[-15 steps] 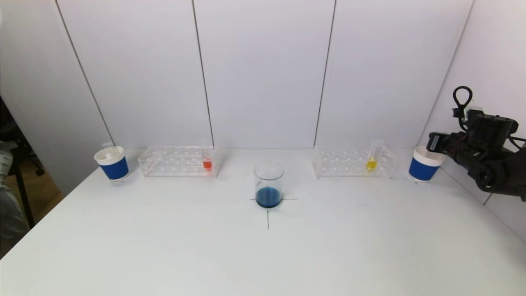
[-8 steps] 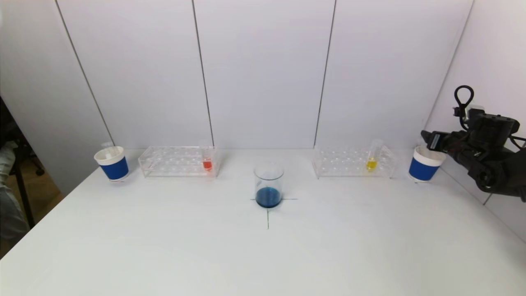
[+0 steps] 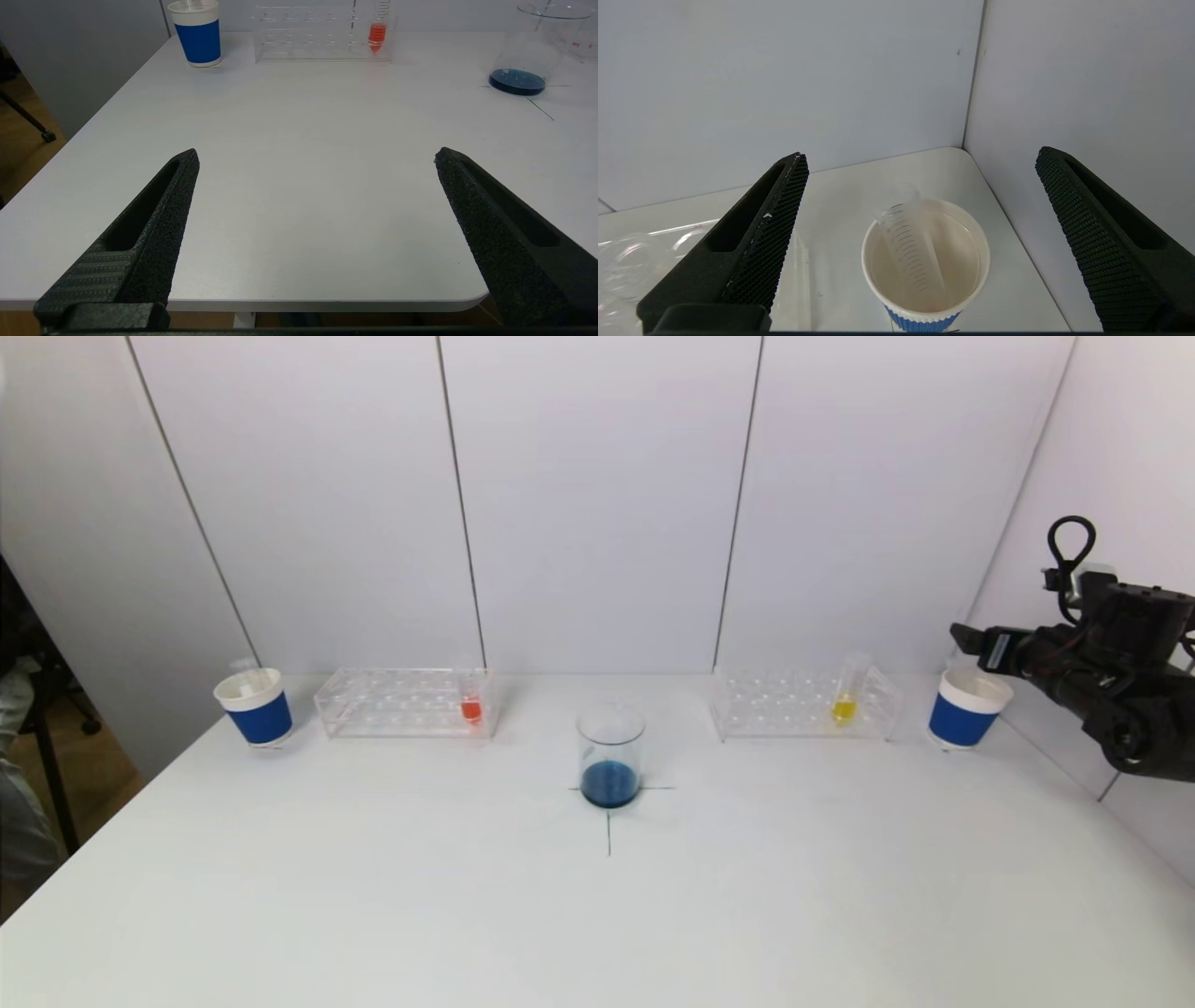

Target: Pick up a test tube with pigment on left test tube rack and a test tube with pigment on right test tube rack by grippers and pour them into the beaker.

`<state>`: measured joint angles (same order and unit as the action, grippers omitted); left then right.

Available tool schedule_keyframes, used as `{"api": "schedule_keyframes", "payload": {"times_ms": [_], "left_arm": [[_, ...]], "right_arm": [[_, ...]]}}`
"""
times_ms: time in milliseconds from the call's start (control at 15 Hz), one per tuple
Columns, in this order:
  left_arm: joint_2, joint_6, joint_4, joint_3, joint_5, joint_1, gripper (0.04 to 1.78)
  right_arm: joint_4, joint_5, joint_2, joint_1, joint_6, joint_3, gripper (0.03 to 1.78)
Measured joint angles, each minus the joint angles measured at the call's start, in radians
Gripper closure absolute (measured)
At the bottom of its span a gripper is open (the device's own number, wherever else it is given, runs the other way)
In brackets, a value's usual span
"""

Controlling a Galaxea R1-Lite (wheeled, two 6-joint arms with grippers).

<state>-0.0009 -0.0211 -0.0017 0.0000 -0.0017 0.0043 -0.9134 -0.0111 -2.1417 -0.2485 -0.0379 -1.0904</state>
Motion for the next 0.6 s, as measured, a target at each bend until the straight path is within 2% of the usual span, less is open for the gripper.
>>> {"api": "schedule_keyframes", "payload": {"times_ms": [133,400,600], "left_arm": [[0.000,0.000,0.000,0.000,0.000,0.000,0.06],[0.000,0.000,0.000,0.000,0.000,0.000,0.06],[0.000,0.000,0.000,0.000,0.000,0.000,0.06]], "right_arm": [[0.000,0.005,0.073,0.023,0.001,0.057,0.04],[0.003,0.047,0.254,0.079,0.004,0.205,0.05],[0.008,0.053,0.428,0.113,0.004,0.344,0.05]]}}
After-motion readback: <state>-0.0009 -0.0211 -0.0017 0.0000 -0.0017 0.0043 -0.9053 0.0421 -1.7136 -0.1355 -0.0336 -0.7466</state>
